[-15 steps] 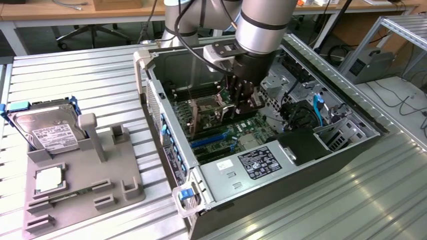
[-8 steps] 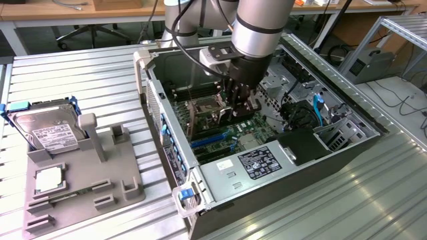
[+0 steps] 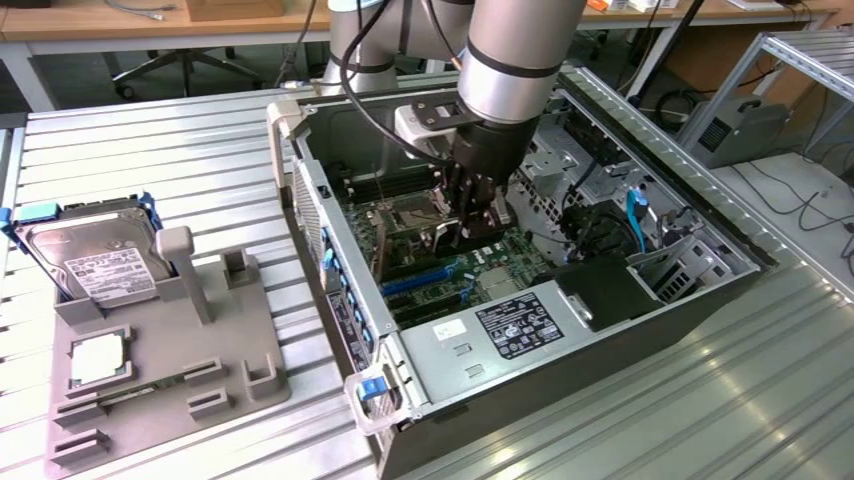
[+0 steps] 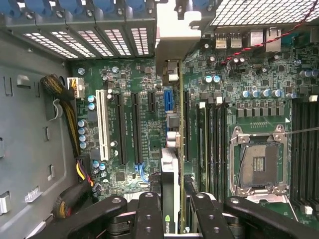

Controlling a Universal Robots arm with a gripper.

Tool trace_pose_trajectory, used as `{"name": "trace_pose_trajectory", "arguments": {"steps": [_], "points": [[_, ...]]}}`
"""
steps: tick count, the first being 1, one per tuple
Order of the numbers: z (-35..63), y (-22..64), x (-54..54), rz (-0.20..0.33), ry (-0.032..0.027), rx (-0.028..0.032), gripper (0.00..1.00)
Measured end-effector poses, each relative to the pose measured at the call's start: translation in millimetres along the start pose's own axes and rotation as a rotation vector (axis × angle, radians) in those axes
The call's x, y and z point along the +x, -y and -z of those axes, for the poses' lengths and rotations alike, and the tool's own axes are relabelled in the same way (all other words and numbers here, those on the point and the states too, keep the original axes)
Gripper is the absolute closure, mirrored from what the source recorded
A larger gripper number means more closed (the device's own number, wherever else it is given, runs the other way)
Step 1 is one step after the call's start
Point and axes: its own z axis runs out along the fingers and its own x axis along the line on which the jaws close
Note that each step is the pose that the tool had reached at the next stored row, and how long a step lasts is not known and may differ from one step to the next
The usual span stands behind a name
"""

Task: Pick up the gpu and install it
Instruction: 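Insert the gpu into the slot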

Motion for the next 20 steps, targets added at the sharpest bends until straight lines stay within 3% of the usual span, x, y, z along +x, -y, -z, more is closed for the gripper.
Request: {"name": "trace_pose_trajectory", "arguments": {"steps": [20], "points": [[-9.0, -0.3, 0.1, 0.0, 0.0002, 0.0001, 0.73]]}}
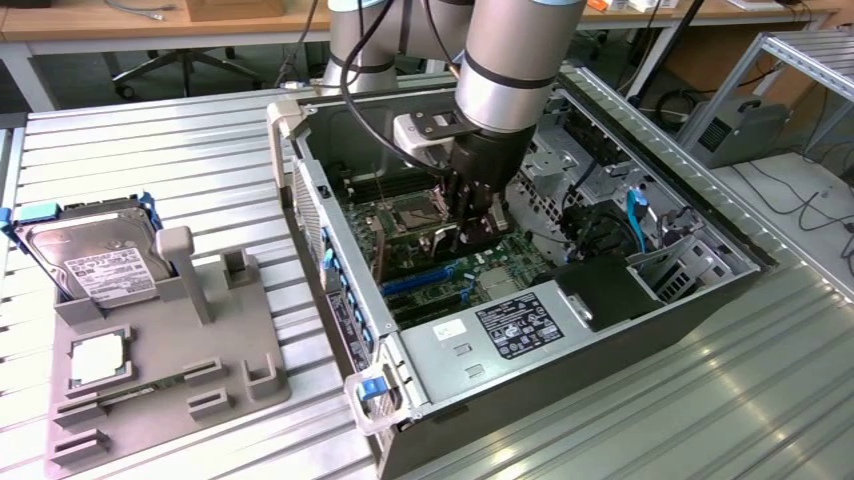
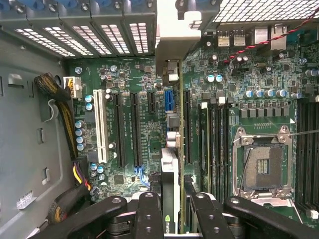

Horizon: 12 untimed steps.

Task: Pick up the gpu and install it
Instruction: 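Insert the gpu into the slot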

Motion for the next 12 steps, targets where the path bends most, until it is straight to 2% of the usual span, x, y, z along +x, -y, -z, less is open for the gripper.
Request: {"name": "trace_pose_trajectory", "arguments": {"steps": [6, 12], "points": [[-6.6, -0.6, 0.1, 0.0, -0.0002, -0.0001, 0.73], [-6.8, -4.0, 0.3, 0.0, 0.0, 0.0, 0.73]]}}
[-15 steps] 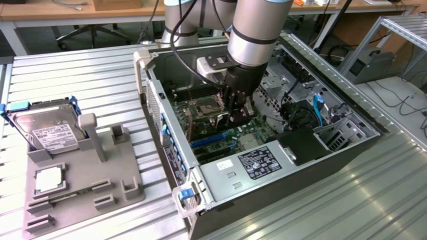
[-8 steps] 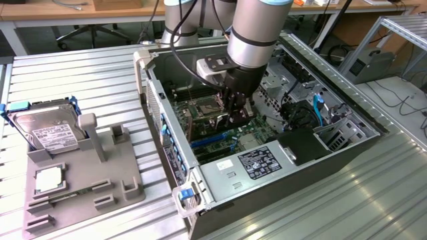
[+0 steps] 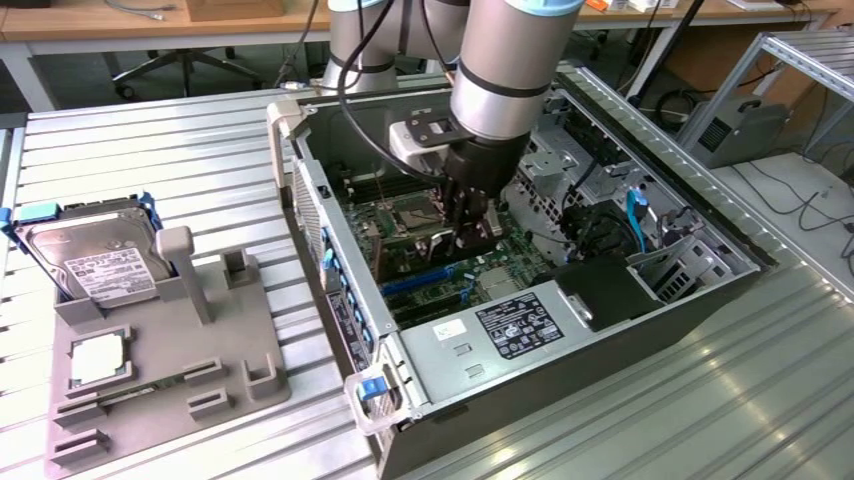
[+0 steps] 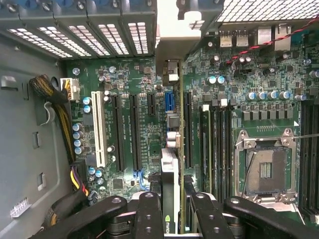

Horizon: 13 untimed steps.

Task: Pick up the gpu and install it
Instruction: 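Insert the gpu into the slot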

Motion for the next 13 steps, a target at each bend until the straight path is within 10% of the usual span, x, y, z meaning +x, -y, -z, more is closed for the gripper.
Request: {"name": "trace_pose_trajectory", "arguments": {"steps": [13], "points": [[0.2, -7.2, 2.9, 0.0, -0.0001, -0.0001, 0.73]]}}
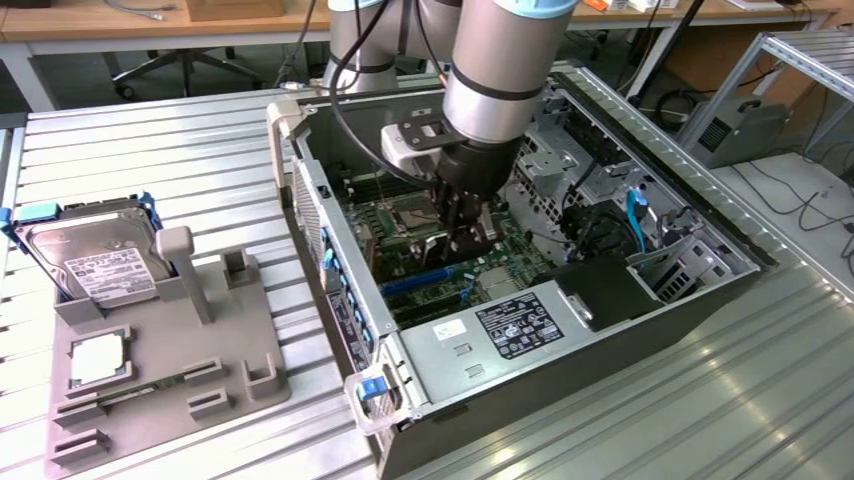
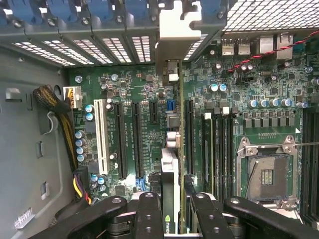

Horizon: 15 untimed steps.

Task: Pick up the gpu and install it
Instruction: 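Insert the gpu into the slot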

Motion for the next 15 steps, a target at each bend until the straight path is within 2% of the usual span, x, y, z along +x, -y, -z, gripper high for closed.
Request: {"name": "trace_pose_trajectory", "arguments": {"steps": [7, 15], "points": [[0.0, -0.1, 0.8, 0.0, 0.0, 0.0, 0.73], [0.0, -4.6, 1.7, 0.0, 0.0001, 0.0001, 0.73]]}}
